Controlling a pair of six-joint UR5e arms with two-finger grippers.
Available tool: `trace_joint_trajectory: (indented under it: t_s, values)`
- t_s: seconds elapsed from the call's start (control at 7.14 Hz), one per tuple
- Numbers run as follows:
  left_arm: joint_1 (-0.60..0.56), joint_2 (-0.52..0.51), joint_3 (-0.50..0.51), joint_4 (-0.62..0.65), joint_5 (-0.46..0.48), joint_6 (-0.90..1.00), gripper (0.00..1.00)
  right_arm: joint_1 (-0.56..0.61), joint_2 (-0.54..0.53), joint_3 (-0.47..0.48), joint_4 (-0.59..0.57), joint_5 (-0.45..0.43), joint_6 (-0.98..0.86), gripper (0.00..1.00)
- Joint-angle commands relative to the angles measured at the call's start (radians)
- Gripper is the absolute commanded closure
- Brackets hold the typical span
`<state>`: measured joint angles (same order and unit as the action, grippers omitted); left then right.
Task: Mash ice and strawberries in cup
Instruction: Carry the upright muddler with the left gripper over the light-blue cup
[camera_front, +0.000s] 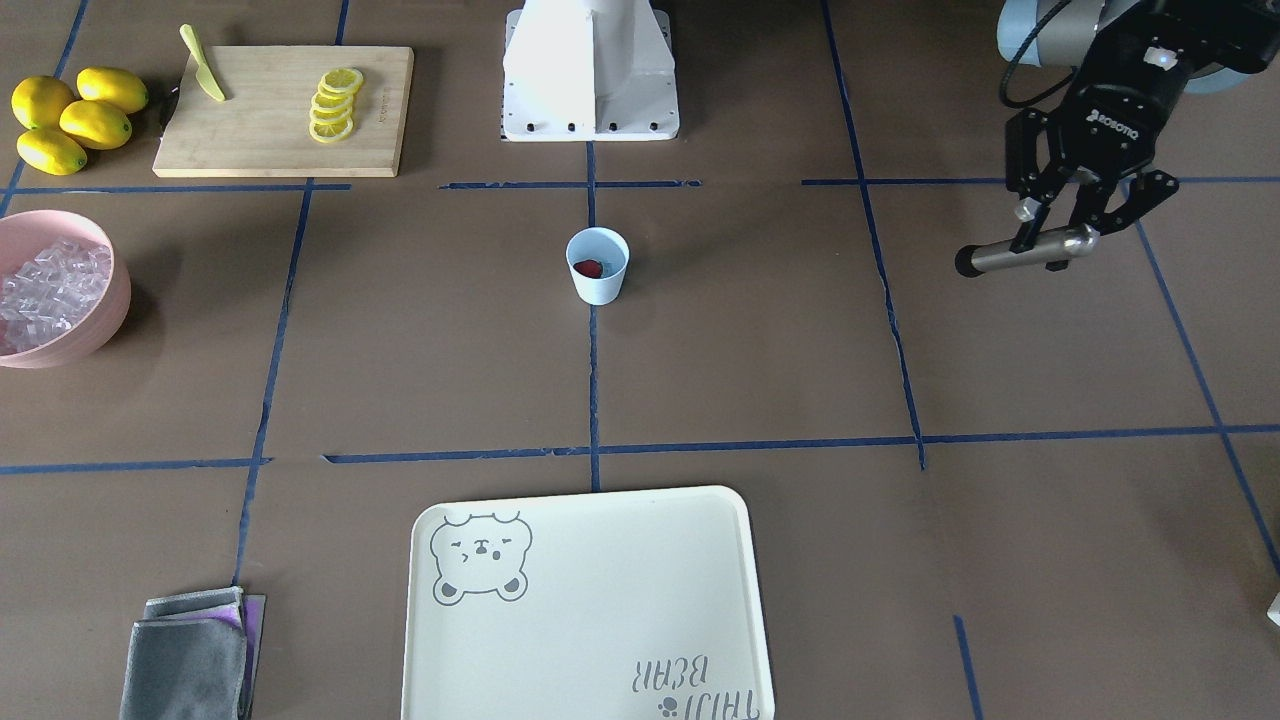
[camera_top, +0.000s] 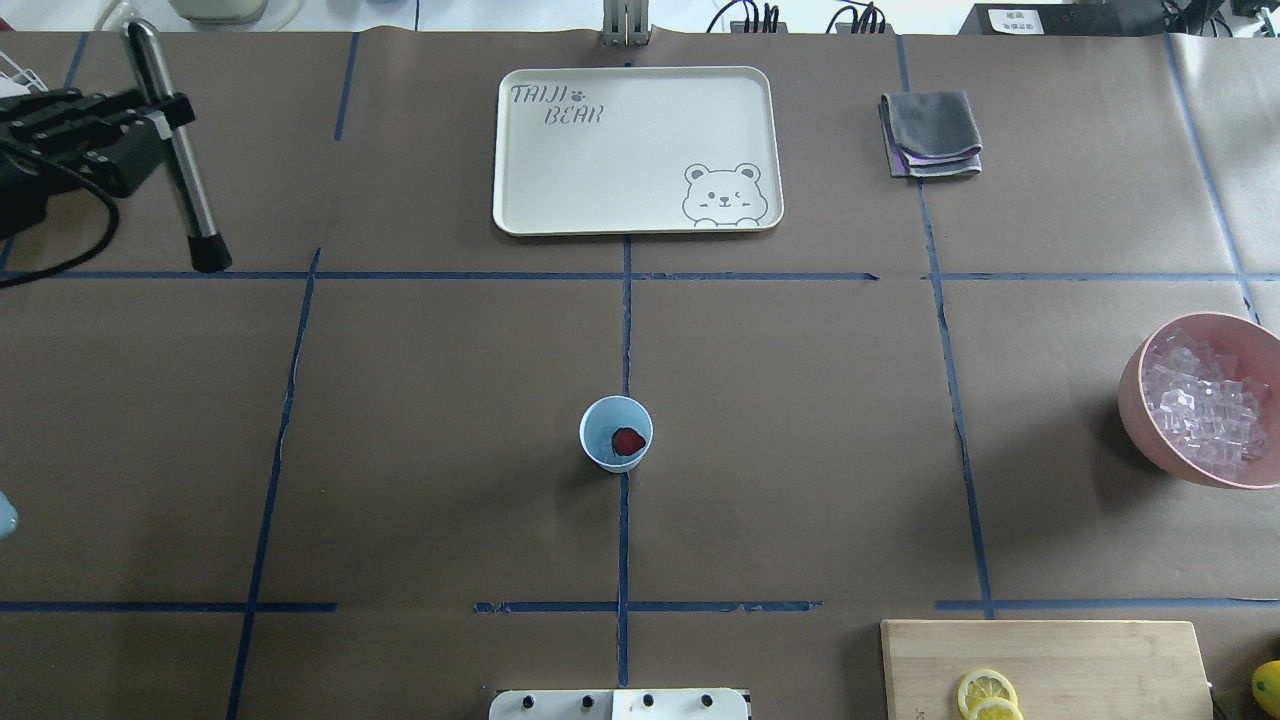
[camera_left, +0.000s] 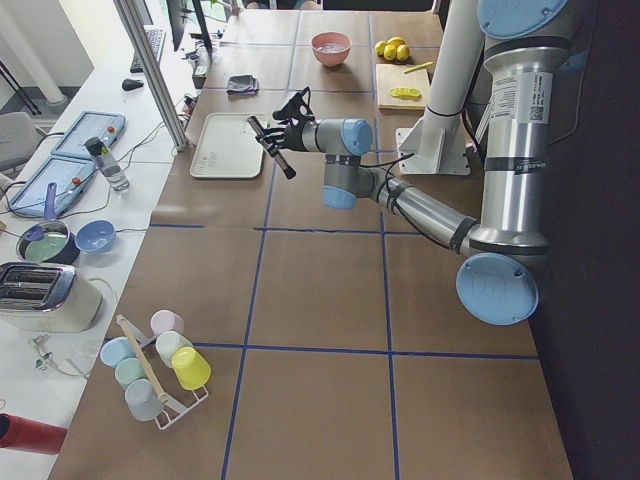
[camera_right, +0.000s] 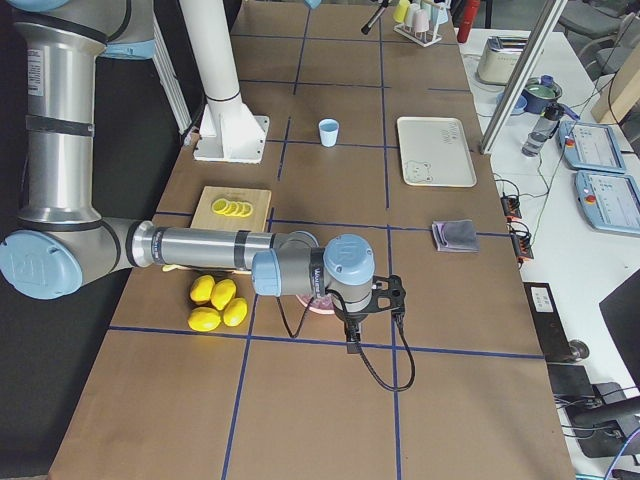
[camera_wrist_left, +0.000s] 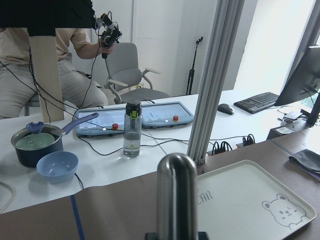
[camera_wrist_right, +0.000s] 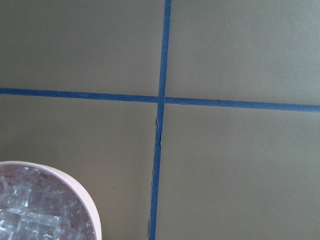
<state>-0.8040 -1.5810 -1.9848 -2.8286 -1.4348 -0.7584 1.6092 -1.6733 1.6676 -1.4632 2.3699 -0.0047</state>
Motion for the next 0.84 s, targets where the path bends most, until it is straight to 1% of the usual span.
trace_joint_trajectory:
  t_s: [0.0,0.14,0.28,0.42,0.7]
  values:
    - [0.295,-0.103,0.041,-0.086,0.288,0.049,1.00,0.000,0.003,-0.005,0.000,-0.001,0.000,0.00]
    - [0.369,-0.208,0.138,-0.160,0.316,0.059,1.00,0.000,0.001,-0.005,0.000,-0.003,0.000,0.00]
    - [0.374,-0.246,0.220,-0.275,0.313,0.126,1.00,0.000,0.001,-0.005,0.000,-0.004,0.000,0.00]
    - [0.378,-0.267,0.272,-0.379,0.309,0.170,1.00,0.000,0.001,-0.006,-0.002,-0.005,0.000,0.00]
    - [0.388,-0.339,0.261,-0.380,0.316,0.241,1.00,0.000,0.000,-0.006,-0.002,-0.003,0.000,0.00]
